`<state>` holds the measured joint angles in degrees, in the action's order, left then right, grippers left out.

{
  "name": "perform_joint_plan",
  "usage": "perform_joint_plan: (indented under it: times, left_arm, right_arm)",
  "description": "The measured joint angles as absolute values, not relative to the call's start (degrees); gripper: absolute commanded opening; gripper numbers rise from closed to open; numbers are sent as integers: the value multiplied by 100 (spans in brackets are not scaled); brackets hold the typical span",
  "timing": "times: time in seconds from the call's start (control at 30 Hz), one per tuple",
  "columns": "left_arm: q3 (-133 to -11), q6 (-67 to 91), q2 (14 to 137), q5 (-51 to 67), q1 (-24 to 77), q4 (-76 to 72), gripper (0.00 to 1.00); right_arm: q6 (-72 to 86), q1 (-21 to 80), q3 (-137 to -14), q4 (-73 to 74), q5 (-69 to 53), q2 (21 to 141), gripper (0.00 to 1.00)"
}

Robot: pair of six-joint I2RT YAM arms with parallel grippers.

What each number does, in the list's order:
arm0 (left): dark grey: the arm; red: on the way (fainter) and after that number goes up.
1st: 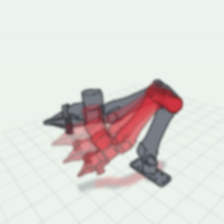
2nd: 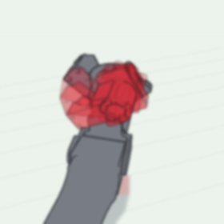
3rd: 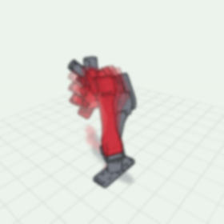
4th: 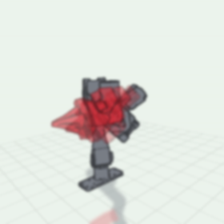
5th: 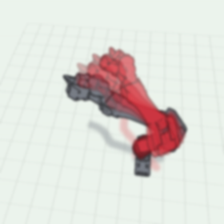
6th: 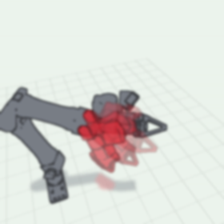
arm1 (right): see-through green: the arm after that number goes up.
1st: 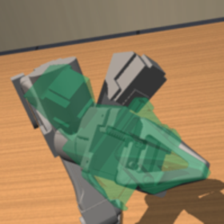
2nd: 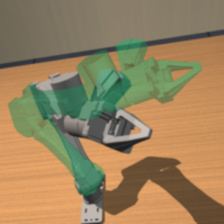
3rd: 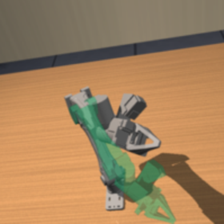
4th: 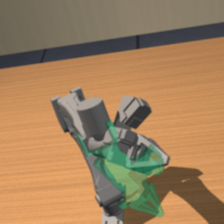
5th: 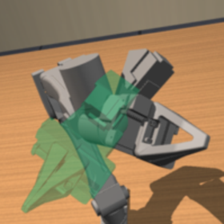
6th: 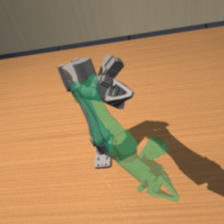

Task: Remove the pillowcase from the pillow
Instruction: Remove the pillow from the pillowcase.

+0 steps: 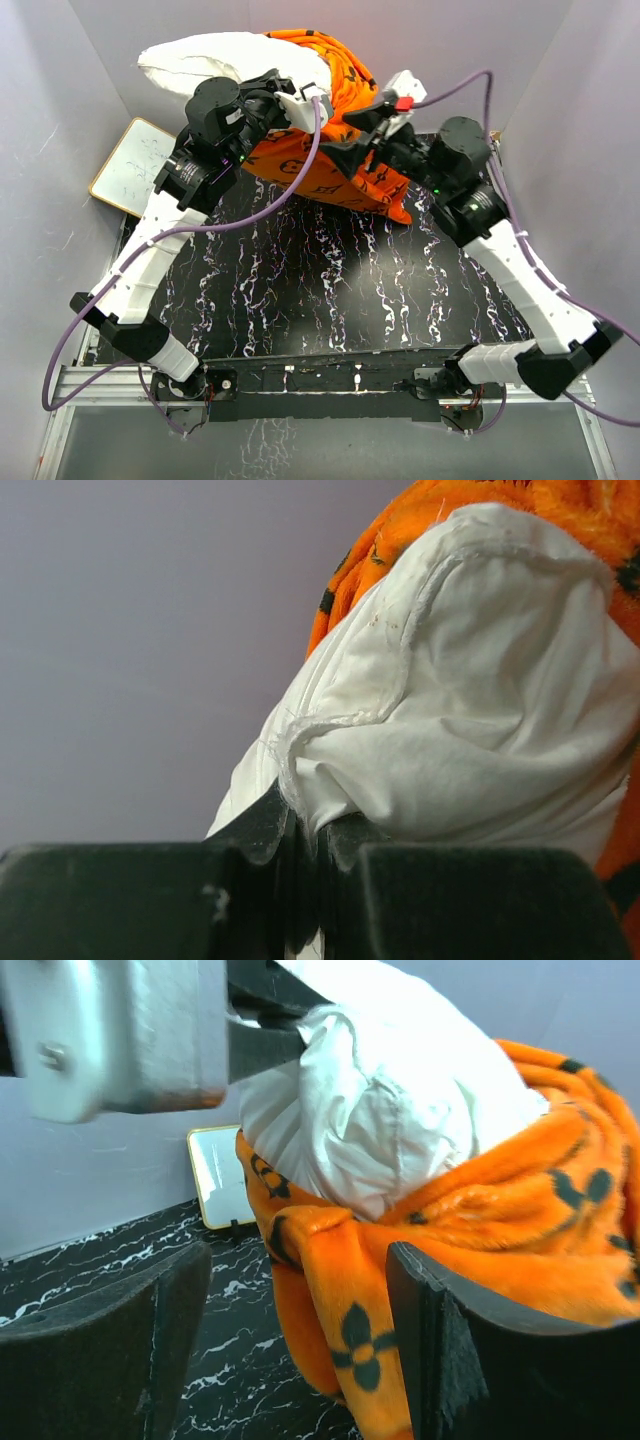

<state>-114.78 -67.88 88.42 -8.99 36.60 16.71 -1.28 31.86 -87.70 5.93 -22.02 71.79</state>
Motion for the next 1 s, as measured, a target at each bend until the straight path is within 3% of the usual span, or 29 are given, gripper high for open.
perform_joint_plan:
  times: [0.1, 0.17, 0.23, 0.37, 0.4, 1.0]
  left_arm:
    - [-11513, -6711, 8842, -886, 3660, 1688, 0]
    - [-11520, -6692, 8842, -873, 3660, 1699, 0]
    - [-11520, -6689, 8842, -856, 3658, 1717, 0]
    - [-11520, -6681, 8842, -836, 3649, 1763, 0]
    - [-11520, -6681, 8842, -832, 3649, 1758, 0]
    - [-12169, -6910, 9067, -349, 3774, 2047, 0]
  right_arm:
    - [-274, 3376, -8949, 539, -2082, 7669, 74]
    - [-344, 3411, -8954, 541, -1914, 7937, 68]
    - [-456, 3428, -8952, 543, -1669, 8173, 54]
    - [-628, 3448, -8858, 421, -1098, 8259, 12]
    - [-652, 3448, -8777, 349, -972, 8228, 8]
    - [1278, 1804, -6237, -1079, -941, 7782, 8]
